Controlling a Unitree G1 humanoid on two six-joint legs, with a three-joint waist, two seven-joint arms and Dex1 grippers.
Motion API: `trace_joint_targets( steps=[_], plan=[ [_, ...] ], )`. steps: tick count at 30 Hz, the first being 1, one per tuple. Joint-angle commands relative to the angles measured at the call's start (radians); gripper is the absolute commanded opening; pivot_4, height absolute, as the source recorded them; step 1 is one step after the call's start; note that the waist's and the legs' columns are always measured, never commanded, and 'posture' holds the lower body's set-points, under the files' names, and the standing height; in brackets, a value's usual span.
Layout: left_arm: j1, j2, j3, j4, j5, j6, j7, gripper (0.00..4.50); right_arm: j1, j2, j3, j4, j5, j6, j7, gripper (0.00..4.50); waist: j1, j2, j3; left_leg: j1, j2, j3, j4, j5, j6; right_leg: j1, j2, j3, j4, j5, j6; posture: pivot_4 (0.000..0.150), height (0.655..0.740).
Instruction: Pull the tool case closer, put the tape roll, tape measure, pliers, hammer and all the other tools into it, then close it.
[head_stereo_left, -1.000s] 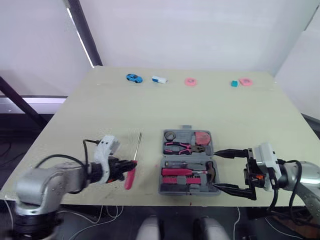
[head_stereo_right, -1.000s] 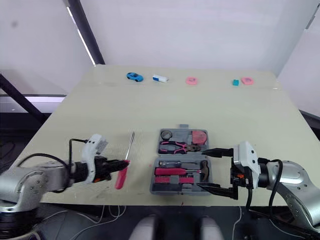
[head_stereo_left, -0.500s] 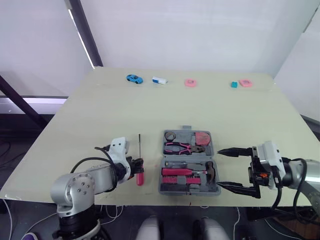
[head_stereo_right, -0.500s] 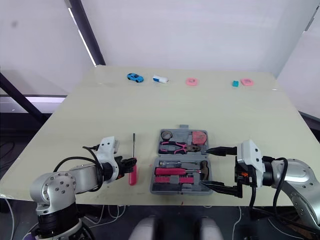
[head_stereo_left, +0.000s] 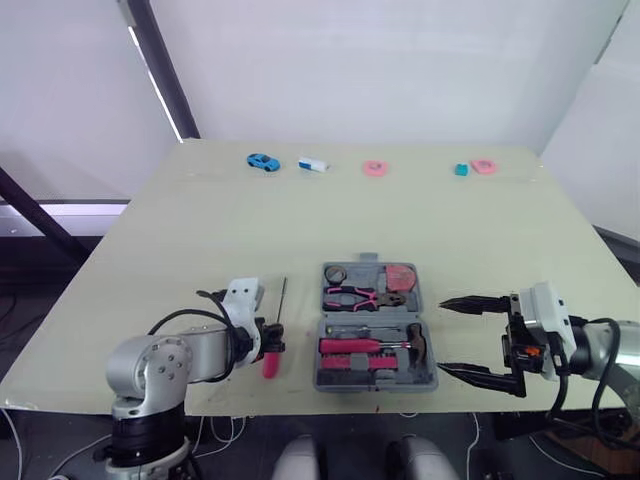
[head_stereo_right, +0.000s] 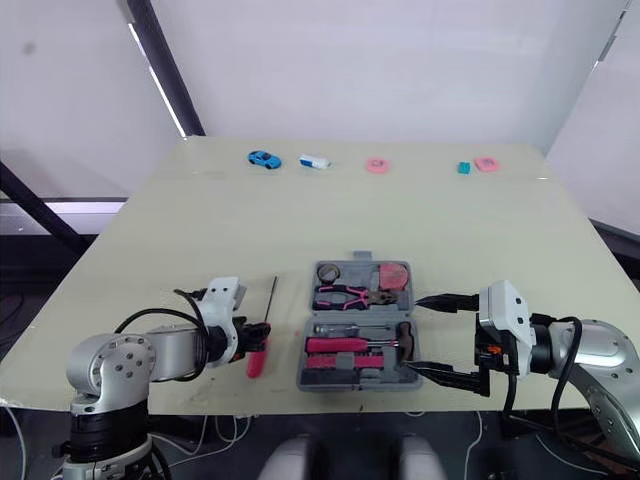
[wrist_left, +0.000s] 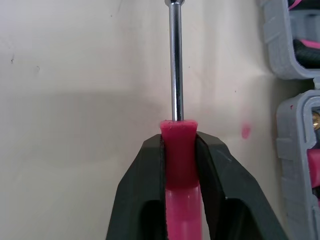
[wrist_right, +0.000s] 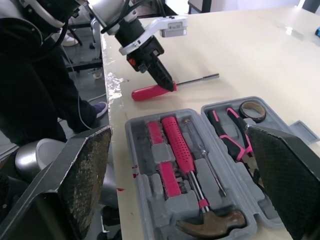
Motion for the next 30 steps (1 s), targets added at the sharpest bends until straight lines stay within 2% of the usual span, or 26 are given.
trace_joint_targets(
  steps=[1,2,5,6,10,13,17,22,30],
  plan=[
    [0.020,0.003,0.000,0.005,0.024,0.021,0.012,2.50,-0.013,-0.011,-0.025,-0.009,0.012,-0.001,0.007,4.50,0.000,0.000,-0.002,0.000,0.000,-0.001,0.000,0.000,0.000,0.000,0.000,0.000,0.000,0.000,0.000,0.150,0.7400],
    [0.022,-0.001,0.005,-0.010,0.026,0.021,0.007,2.81,-0.015,-0.012,-0.025,-0.004,0.011,-0.001,0.010,4.50,0.000,0.001,-0.002,0.000,0.000,0.000,0.000,0.000,0.000,0.000,0.000,0.000,0.000,0.000,0.000,0.150,0.7400],
    [0.035,0.002,0.020,-0.090,0.036,-0.008,-0.022,4.14,-0.026,-0.017,-0.029,0.019,0.010,-0.003,0.027,4.50,-0.001,0.001,-0.002,0.000,0.000,0.000,0.000,0.000,0.000,0.000,0.000,0.000,0.000,0.000,0.000,0.150,0.7400],
    [0.049,0.008,0.032,-0.132,0.024,-0.016,-0.048,4.40,-0.033,-0.024,-0.032,0.032,0.010,-0.005,0.038,4.50,-0.002,0.001,-0.002,0.000,0.000,0.000,0.000,0.000,0.000,0.000,0.000,0.000,0.000,0.000,0.000,0.150,0.7400],
    [0.145,0.064,0.006,-0.299,0.020,-0.120,-0.148,4.40,-0.067,-0.043,-0.039,0.073,0.018,-0.005,0.071,4.50,0.001,0.000,-0.002,-0.001,0.000,0.000,-0.001,0.000,0.000,-0.001,0.000,0.000,-0.002,-0.001,-0.001,0.150,0.7400],
    [0.229,0.109,-0.050,-0.371,0.078,-0.247,-0.190,4.40,-0.093,-0.046,-0.032,0.092,0.021,0.000,0.085,4.50,0.005,0.000,-0.002,-0.001,0.000,0.001,-0.002,0.000,0.000,-0.001,-0.001,0.001,-0.003,-0.001,-0.001,0.150,0.7400],
    [0.266,0.082,-0.091,-0.378,0.153,-0.340,-0.168,4.40,-0.105,-0.044,-0.023,0.106,0.019,0.000,0.106,4.50,0.018,0.000,-0.002,-0.001,-0.001,0.002,-0.002,0.000,0.000,-0.001,-0.002,0.001,-0.004,-0.001,-0.002,0.150,0.7400],
    [0.259,-0.056,-0.129,-0.315,0.232,-0.392,-0.094,4.40,-0.163,-0.054,0.001,0.124,0.027,0.009,0.159,4.50,0.025,0.000,-0.002,-0.001,-0.001,0.002,-0.002,0.000,0.000,-0.001,-0.002,0.002,-0.004,-0.001,-0.002,0.150,0.7400],
    [0.262,-0.125,-0.194,-0.201,0.351,-0.488,-0.078,4.40,-0.192,-0.079,-0.006,0.136,0.026,0.029,0.196,4.50,0.025,-0.001,-0.002,-0.002,-0.001,0.001,-0.003,0.000,0.000,-0.001,-0.001,0.001,-0.004,-0.001,-0.002,0.150,0.7400]
  ],
)
